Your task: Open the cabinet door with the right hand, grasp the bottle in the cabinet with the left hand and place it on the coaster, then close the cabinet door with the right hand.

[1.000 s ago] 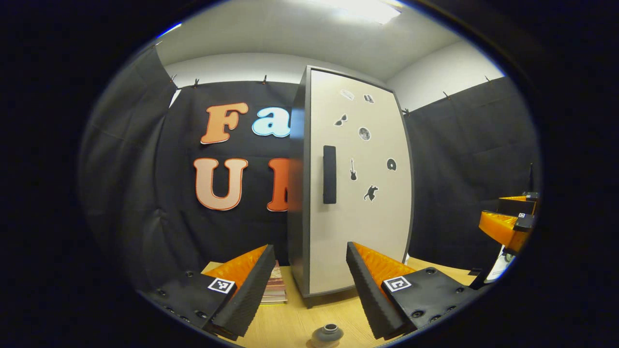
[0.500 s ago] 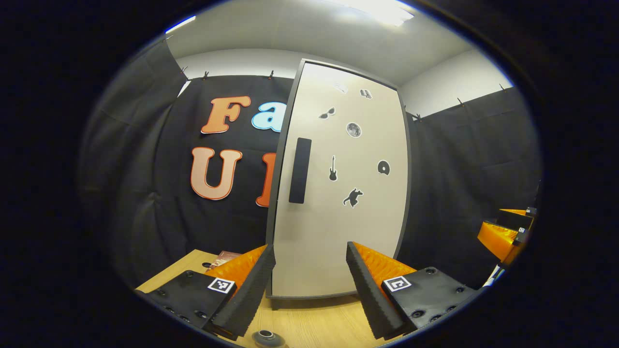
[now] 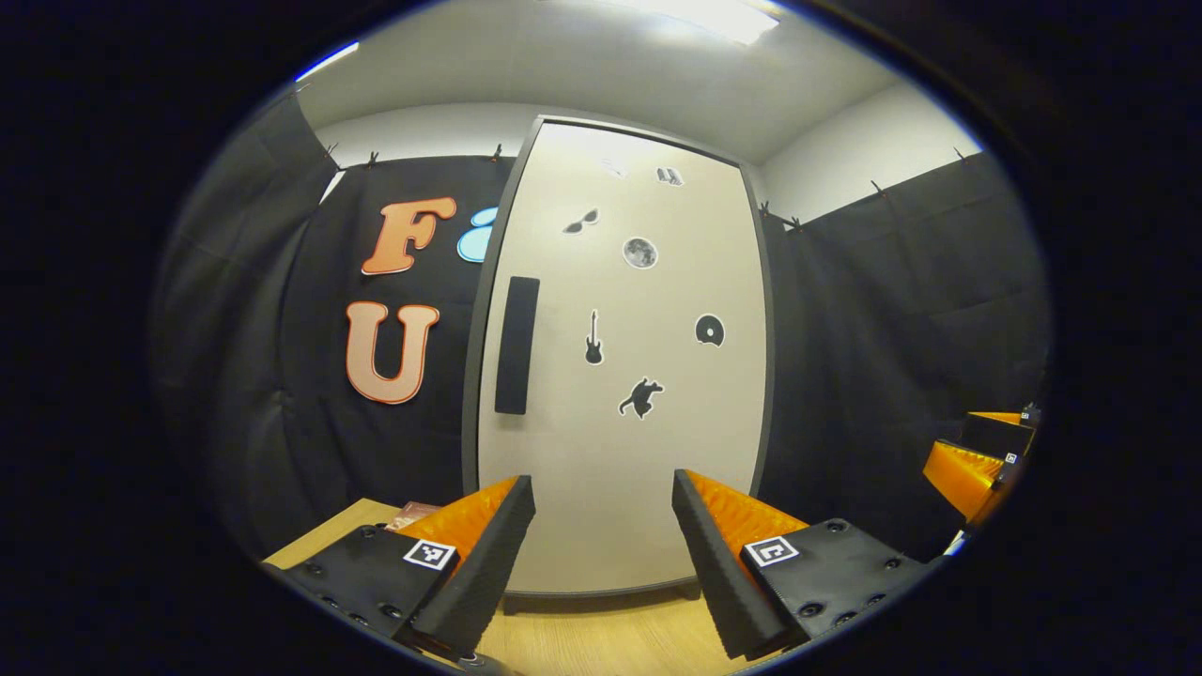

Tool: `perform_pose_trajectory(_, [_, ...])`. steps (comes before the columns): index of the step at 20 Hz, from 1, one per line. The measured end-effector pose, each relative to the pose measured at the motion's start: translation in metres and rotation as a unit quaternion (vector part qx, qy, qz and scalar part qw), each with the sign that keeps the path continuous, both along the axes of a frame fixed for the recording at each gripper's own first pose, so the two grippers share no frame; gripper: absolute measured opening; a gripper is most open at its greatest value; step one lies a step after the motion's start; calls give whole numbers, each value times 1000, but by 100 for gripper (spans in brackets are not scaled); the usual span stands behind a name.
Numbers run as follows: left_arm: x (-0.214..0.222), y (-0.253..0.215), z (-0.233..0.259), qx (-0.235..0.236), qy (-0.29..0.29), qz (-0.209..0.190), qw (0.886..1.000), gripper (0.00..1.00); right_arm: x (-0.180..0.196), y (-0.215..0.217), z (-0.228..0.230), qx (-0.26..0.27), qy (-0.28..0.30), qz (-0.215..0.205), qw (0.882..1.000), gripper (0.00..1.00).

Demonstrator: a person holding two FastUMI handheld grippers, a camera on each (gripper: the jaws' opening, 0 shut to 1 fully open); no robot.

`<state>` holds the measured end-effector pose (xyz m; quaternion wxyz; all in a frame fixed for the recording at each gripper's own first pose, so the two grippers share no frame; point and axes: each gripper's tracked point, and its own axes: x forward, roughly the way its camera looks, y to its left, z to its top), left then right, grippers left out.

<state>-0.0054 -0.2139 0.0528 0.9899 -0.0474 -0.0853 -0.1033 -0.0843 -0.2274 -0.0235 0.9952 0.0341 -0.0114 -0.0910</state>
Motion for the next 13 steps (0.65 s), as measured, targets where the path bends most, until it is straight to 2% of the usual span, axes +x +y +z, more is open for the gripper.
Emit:
perform_pose_trajectory(4, [2, -26, 17, 8, -22, -14, 1000, 96, -1, -8, -3, -1, -4, 1, 1000, 97])
perform_pose_trajectory(8, [-7, -50, 23, 13, -34, -34, 999, 96, -7, -15, -1, -10, -11, -8, 1000, 95])
perform_pose_trajectory(13, [-12, -60, 23, 11, -32, -41, 999, 95, -11, -25, -2, -3, -15, -14, 1000, 95])
